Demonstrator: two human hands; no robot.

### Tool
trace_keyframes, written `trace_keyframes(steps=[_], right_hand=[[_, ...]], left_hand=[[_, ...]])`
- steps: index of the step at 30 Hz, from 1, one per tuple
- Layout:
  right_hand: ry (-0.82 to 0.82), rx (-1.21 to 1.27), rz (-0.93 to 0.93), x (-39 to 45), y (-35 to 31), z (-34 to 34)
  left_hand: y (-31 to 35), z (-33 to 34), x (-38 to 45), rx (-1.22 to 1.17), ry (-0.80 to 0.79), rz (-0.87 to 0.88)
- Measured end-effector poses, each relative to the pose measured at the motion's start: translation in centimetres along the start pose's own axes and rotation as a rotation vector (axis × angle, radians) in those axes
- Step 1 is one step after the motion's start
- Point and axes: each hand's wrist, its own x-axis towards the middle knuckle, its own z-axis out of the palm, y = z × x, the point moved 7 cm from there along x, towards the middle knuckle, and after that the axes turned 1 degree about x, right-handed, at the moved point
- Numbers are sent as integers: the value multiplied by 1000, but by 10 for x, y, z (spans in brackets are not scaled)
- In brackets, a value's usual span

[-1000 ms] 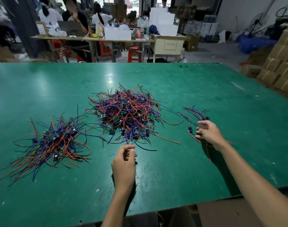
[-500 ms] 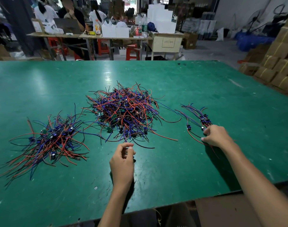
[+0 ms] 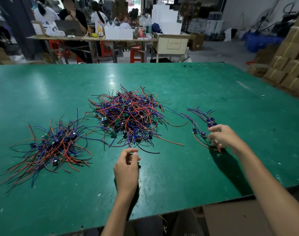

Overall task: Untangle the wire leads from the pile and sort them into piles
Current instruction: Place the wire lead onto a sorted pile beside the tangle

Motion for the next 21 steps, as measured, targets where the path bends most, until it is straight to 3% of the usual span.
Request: trace_keyframes(steps=[3,9,12,13,15,18,21], right_hand=[[-46,259,2,0,-2,0],[110,-497,-134,-7,-10,5],[261,-766,-311,-18,-27,19],[264,-783,-395,-22,-34,29],[90,-792,-500,-26,-42,61],[-137,-862,-400,-17,-27,94],[-1,-795,-264,0,-30,91]], left_hand=[[-2,0,0,2,-7,-8],[1,0,0,10,-5,-7],[1,0,-1,6,-12,-14],[1,0,-1,4,-11,-15],[1,0,0,2,-7,-13],[0,1,-1,-3,-12,-15],[1,2,-2,-10,-11,-25]])
